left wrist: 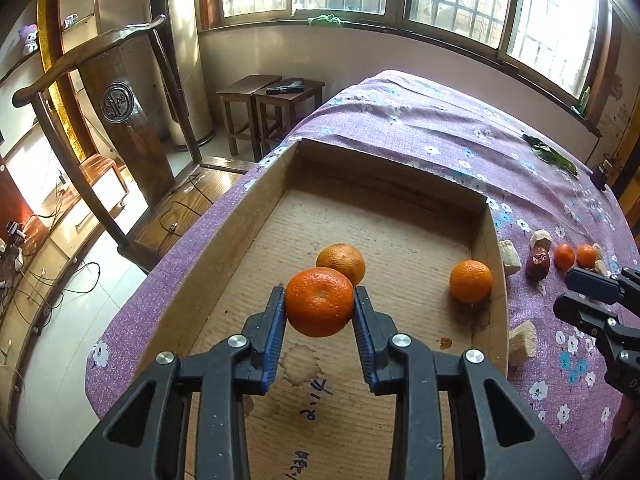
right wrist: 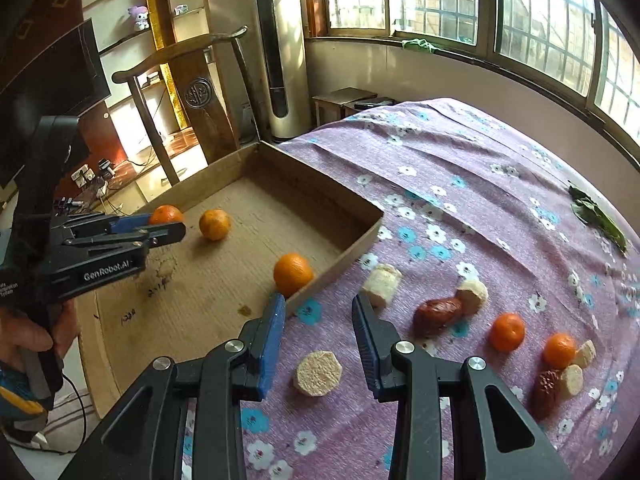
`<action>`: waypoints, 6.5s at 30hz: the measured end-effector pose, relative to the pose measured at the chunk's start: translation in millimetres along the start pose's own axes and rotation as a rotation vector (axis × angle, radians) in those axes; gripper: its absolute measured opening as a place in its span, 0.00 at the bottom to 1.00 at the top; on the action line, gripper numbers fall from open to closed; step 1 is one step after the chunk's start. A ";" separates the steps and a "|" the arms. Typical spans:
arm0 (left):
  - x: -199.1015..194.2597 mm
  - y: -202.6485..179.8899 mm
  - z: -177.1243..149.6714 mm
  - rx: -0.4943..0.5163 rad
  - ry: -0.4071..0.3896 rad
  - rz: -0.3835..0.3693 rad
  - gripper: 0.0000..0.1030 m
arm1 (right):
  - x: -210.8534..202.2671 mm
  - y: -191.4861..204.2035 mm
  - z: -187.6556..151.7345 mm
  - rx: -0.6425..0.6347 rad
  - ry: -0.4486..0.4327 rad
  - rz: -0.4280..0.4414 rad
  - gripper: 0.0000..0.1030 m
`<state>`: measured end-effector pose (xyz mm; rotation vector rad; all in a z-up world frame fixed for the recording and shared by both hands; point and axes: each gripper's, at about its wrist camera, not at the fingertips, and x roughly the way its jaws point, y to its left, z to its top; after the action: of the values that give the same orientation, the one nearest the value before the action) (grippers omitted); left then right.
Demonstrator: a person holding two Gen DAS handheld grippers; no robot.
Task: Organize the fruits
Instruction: 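Carry the orange and the round white cake toward the cardboard box, then lower the orange and white cake into the box and open both tools, then grasp a white cylindrical piece with the left tool while the right tool reaches a brown date, then grasp the brown date with the right tool while the left tool carries the white piece to the box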
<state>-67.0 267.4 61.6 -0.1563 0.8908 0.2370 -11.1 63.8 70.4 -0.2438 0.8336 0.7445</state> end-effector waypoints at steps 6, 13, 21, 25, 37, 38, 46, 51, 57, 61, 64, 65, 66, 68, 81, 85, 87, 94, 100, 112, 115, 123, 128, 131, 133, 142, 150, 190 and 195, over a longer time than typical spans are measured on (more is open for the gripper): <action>-1.3 -0.8 1.4 -0.005 -0.005 0.003 0.31 | 11.1 -1.0 -26.2 -0.008 0.069 0.057 0.51; -3.5 -0.9 0.9 0.003 -0.003 0.010 0.31 | 46.5 3.8 -38.8 -0.010 0.119 0.003 0.42; -3.8 1.2 2.1 0.009 -0.006 0.020 0.31 | 12.9 4.5 -16.6 0.004 0.033 0.026 0.34; -3.6 3.5 3.8 0.007 -0.008 0.029 0.31 | 8.1 19.2 3.9 -0.018 -0.001 0.064 0.34; 8.3 5.8 6.5 0.010 0.015 0.045 0.31 | 45.8 65.9 21.0 -0.107 0.050 0.127 0.34; 9.3 6.6 6.8 0.008 0.018 0.046 0.31 | 49.1 66.7 21.7 -0.106 0.053 0.128 0.34; 15.8 12.9 6.4 -0.001 0.040 0.058 0.31 | 71.8 74.2 22.1 -0.114 0.098 0.150 0.34; 18.8 12.7 7.6 -0.003 0.051 0.062 0.31 | 81.5 77.8 22.6 -0.122 0.114 0.151 0.34; 19.6 15.3 8.2 -0.022 0.058 0.060 0.54 | 84.3 79.4 18.6 -0.111 0.124 0.148 0.36; 16.3 15.1 9.0 -0.029 0.042 0.062 0.68 | 76.2 74.4 20.3 -0.071 0.092 0.176 0.55; 18.4 15.3 8.8 -0.033 0.053 0.061 0.69 | 66.2 72.4 21.3 -0.064 0.065 0.180 0.57; 18.2 16.1 8.8 -0.039 0.054 0.061 0.69 | 63.0 71.7 21.5 -0.064 0.058 0.177 0.59; 17.5 17.2 8.9 -0.046 0.053 0.060 0.70 | 60.0 70.3 21.2 -0.063 0.054 0.173 0.60; 15.6 19.4 9.4 -0.061 0.049 0.057 0.72 | 54.5 67.1 20.2 -0.061 0.051 0.164 0.63; -10.6 -22.5 5.9 0.006 -0.016 0.028 0.78 | 3.8 19.4 -2.3 0.045 -0.032 0.108 0.64; -17.9 -46.3 6.1 0.024 -0.035 -0.007 0.81 | -16.2 -1.2 -13.5 0.092 -0.074 0.083 0.74; -20.3 -59.2 5.1 0.039 -0.038 -0.026 0.81 | -26.5 -13.1 -19.3 0.119 -0.095 0.064 0.80; -22.8 -107.1 2.0 0.091 -0.030 -0.087 0.81 | -55.6 -49.7 -39.2 0.176 -0.108 -0.004 0.80; -17.1 -145.9 -3.1 0.141 -0.002 -0.130 0.81 | -75.0 -84.6 -66.4 0.227 -0.104 -0.049 0.82; 29.7 -187.4 -9.6 0.199 0.096 -0.140 0.81 | -78.5 -120.8 -100.5 0.307 -0.074 -0.043 0.82; 34.6 -185.6 -8.7 0.233 0.089 -0.112 0.81 | -75.5 -122.0 -100.6 0.305 -0.067 -0.034 0.82; 47.2 -169.5 1.2 0.272 0.076 -0.049 0.81 | -61.0 -124.6 -93.4 0.285 -0.033 -0.023 0.82; 50.3 -166.8 13.2 0.240 0.082 -0.077 0.81 | -56.5 -124.8 -91.2 0.278 -0.025 -0.017 0.82; 45.9 -176.7 14.5 0.284 0.049 -0.058 0.81 | -55.0 -124.4 -90.9 0.274 -0.021 -0.018 0.82; 48.4 -182.7 15.9 0.311 0.045 -0.032 0.81 | -53.8 -125.0 -90.8 0.277 -0.019 -0.014 0.82; 74.7 -183.9 19.4 0.279 0.127 -0.064 0.68 | -50.9 -127.3 -92.3 0.282 -0.014 -0.008 0.82; 82.2 -174.9 18.9 0.216 0.151 -0.142 0.27 | -49.0 -123.5 -90.0 0.270 -0.010 -0.007 0.82; -13.0 -77.0 9.4 0.079 -0.038 -0.141 0.27 | 10.8 -72.0 -29.0 0.171 -0.007 -0.016 0.38; -23.7 -54.3 4.6 0.056 -0.051 -0.098 0.27 | -11.6 -57.3 -26.9 0.164 -0.056 0.017 0.38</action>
<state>-63.3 212.9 85.0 -0.1414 0.8359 0.1241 7.3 3.7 56.5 -0.0695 0.8390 0.6915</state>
